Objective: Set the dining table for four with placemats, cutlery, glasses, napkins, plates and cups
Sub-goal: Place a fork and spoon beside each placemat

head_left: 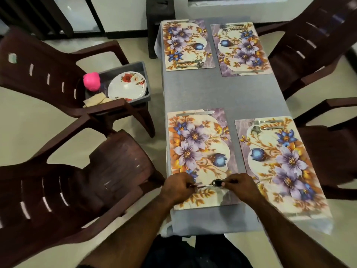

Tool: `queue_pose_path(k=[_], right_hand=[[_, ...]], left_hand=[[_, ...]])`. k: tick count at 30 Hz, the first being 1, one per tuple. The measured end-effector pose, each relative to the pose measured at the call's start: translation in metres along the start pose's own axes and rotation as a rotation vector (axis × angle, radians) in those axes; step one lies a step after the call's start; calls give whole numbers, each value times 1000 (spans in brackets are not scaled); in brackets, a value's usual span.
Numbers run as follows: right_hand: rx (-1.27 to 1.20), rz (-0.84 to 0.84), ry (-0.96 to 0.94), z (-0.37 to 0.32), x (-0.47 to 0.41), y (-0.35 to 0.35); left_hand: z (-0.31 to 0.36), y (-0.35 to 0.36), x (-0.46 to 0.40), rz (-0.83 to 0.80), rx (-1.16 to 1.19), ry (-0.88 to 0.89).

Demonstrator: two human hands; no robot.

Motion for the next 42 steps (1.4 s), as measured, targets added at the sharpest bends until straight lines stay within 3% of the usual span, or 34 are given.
queue_pose_path(k=[4,10,21,24,27,29,34,39,42], right_hand=[[69,29,70,20,26,6],[215,-31,16,28,33,7],[253,-109,-23,38,27,1],[228,-36,-59,34,28,-8],[131,34,-89,20,27,-21],[-7,-30,-86,5,29,-25],[-586,-325,111,-28,41,-21],[-819,-426,154,-44,38,-25],[-782,-399,145,-48,32,-35]], left_hand=[[7,26,16,-2,-41,-82],[16,39,28,11,6,-162],[21,50,34,27,34,-321],[27,44,38,149,230,-282],[48,22,40,267,789,-250],[65,1,39,257,973,-300],[88,-31,25,121,1076,-267],[94,-45,20,258,1177,-300],[89,-46,26,204,1266,-296]])
Point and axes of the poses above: each hand's wrist, its own x-axis away from the middle knuckle, its own y-axis out of the palm, z = x × y, the point moved 2 cm from there along -x, towards the middle knuckle, and after that the axes turned 3 degrees about -z, right-handed, at the moved point
